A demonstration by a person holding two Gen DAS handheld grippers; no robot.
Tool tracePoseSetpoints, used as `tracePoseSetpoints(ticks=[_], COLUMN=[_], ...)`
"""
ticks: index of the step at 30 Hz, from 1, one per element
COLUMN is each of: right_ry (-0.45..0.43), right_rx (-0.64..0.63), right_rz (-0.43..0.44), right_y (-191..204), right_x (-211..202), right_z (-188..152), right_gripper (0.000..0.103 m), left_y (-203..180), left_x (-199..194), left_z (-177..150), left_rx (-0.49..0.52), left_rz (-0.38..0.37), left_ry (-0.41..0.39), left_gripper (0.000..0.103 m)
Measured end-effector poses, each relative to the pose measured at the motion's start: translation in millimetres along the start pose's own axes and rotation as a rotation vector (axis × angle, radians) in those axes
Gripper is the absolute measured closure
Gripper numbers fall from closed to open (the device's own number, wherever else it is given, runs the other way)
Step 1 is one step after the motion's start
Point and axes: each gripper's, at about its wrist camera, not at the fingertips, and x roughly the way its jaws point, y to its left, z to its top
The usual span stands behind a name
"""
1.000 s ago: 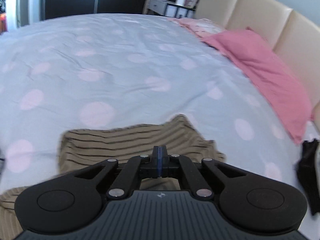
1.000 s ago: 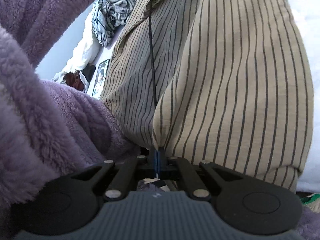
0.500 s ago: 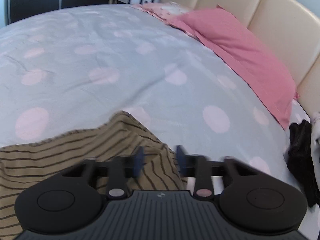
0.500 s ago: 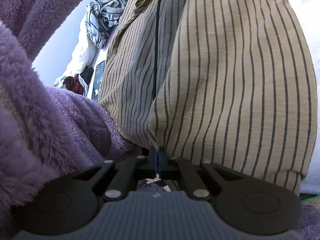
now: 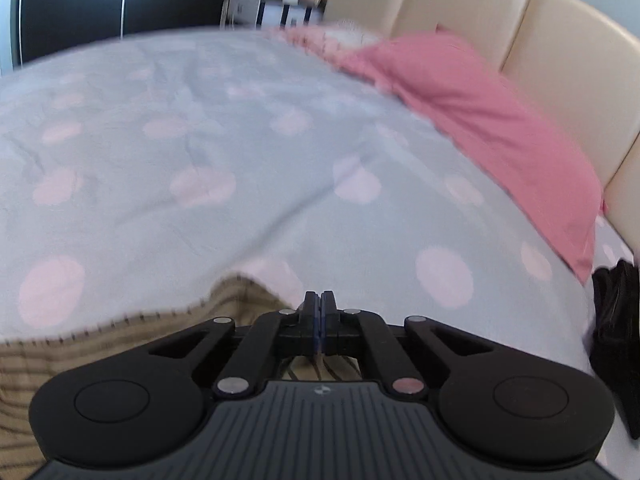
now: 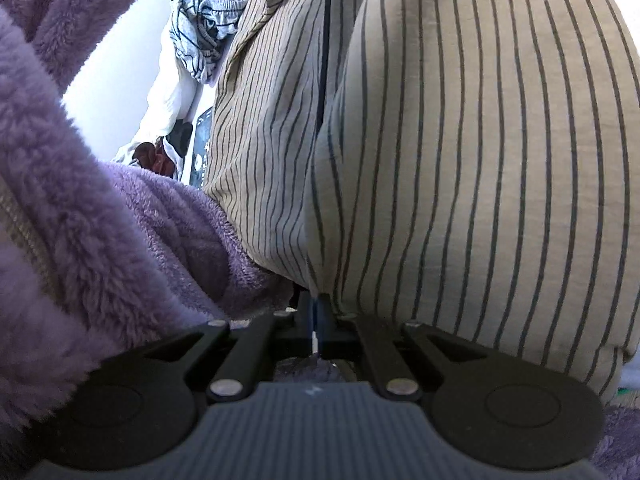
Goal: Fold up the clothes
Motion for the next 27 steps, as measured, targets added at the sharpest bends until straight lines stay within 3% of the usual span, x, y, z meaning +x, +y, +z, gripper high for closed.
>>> tracePoseSetpoints(ticks=[1, 4, 5, 11, 15, 17, 18, 19, 27], right_ry=[0.002, 0.005, 0.002, -0.035, -0.046, -0.055, -0.071, -0.088, -0.274], right_rx=[-0.001, -0.006, -0.002, -0.022, -0.049, -0.064, -0.075, -0.087, -0.061], right_rz=[0.000, 0.004, 0.000, -0.039, -0.092, -0.118, -0.135, -0.154, -0.322], right_y=[0, 2, 2, 9, 17, 23, 27, 31, 44], right_x=[0, 1, 1, -6, -8, -8, -11, -14, -63], right_z=[0, -1, -1, -8, -17, -22, -25, -28, -67], right_gripper=[0.100, 0.100, 0.100, 0.100, 0.095, 0.080, 0.063, 0.057, 0.057], left_y=[3, 13, 16, 14, 11, 10, 11, 13, 28], left_x=[-1, -26, -37, -137, -197, -217, -223, -227, -195], left_z=[0, -2, -3, -23, -62, -88, -102, -115, -189], left_rx=[-0.020, -0.078, -0.091, -0.060, -0.077, -0.092, -0.112, -0.137, -0.386], left_rz=[0.029, 0.071, 0.079, 0.100, 0.052, 0.060, 0.065, 0.065, 0.004], left_ry=[0.001, -0.047, -0.069, -0.138, -0.084, -0.059, -0.044, -0.030, 0.028], left_gripper=[0.101, 0.072, 0.067, 0.063, 0.062, 0.055, 0.054, 0.054, 0.054])
